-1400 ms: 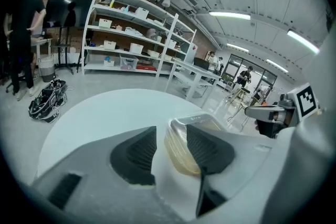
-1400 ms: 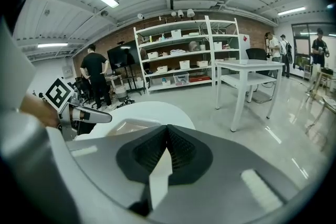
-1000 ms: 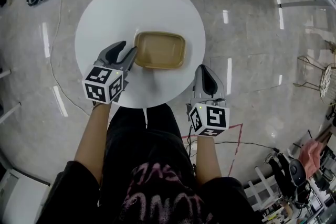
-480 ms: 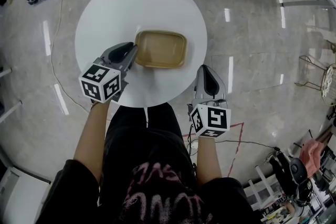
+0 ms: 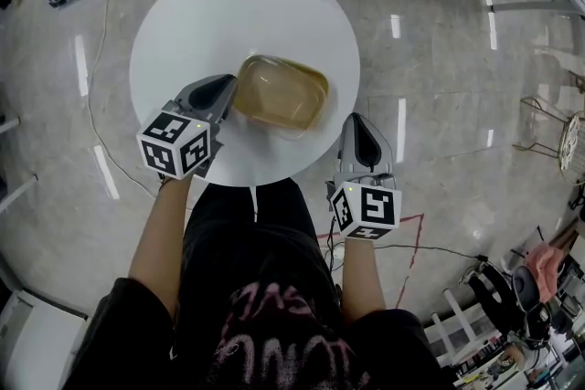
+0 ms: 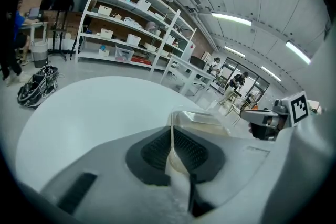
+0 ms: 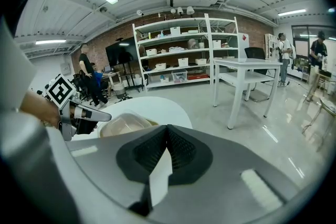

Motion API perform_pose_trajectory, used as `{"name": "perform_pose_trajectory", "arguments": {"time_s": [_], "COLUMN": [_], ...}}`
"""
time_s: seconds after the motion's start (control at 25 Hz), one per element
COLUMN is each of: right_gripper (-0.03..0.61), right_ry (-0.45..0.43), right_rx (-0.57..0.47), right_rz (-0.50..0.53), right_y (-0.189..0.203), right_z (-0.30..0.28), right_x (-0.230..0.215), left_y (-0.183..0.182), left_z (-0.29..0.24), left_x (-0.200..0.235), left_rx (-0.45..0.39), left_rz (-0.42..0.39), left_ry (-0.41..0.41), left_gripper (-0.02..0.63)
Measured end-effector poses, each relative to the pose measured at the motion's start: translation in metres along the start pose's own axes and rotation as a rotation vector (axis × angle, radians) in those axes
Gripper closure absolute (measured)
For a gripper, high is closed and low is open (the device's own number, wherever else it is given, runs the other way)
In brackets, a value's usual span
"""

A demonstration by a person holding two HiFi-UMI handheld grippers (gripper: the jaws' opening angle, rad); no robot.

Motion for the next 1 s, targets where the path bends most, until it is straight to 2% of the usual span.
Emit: {"name": "perform_pose_trajectory", "arguments": {"time_s": [1.0], "right_gripper": [0.569], "right_ry": [-0.006], "right_rx": [-0.067], "right_rz": [0.004], "right_y": [-0.022], "right_z": [0.022], "right_x": [0.005], "left_y": [-0.023], "left_z": [0.041], "left_x": [-0.027], "left_rx": [-0.11], "left_rz": [-0.035], "left_ry": [-0.049], "left_gripper": [0.606]}}
Point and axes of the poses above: the fingertips, and each gripper's own axes: z backward along the fingers, x to its left, y out of its underside, the point moved 7 cm from there along z, backward along the fingers
